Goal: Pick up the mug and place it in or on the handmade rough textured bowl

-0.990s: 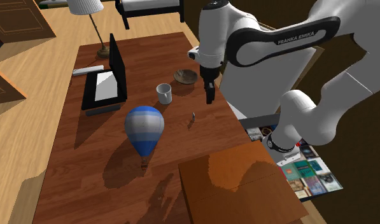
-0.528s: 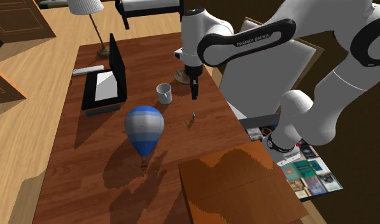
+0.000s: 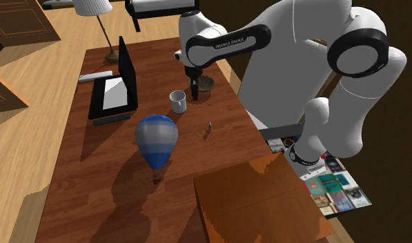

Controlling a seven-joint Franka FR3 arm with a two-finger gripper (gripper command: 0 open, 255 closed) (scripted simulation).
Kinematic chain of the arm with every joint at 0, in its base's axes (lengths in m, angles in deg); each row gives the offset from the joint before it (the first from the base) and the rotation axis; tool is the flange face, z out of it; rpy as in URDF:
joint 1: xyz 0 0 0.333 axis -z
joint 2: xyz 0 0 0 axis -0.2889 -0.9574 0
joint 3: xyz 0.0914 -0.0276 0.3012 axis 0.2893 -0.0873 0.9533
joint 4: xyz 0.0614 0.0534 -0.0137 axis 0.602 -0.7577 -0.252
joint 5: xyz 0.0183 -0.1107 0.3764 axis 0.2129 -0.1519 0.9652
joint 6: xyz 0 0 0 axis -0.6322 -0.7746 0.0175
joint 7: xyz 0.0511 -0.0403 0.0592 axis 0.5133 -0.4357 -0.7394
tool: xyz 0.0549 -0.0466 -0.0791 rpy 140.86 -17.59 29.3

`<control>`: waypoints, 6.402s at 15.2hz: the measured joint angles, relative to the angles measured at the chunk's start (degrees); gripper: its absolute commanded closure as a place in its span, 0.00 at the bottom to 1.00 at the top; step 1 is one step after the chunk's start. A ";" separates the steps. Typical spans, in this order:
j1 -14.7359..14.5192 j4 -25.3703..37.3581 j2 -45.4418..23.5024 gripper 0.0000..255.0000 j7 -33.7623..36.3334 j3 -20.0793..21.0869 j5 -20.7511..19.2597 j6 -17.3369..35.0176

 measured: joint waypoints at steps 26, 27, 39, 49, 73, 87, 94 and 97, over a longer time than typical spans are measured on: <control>13.00 29.00 -32.00 0.00 -12.74 2.42 15.68 -1.10; 13.00 29.00 -32.00 1.00 -12.74 2.42 15.68 -1.10; 12.95 29.19 -31.63 1.00 -12.62 2.32 15.51 -1.64; 13.21 34.04 -29.78 1.00 -11.38 1.66 14.35 -8.01; 24.82 44.36 -28.88 1.00 -21.99 -1.32 14.25 -20.09; 29.58 41.13 -30.90 1.00 -28.65 -2.00 15.37 -15.74; 28.60 35.84 -30.95 1.00 -29.40 -1.84 15.66 -10.66; 28.49 34.86 -31.33 1.00 -29.59 -1.70 15.88 -9.36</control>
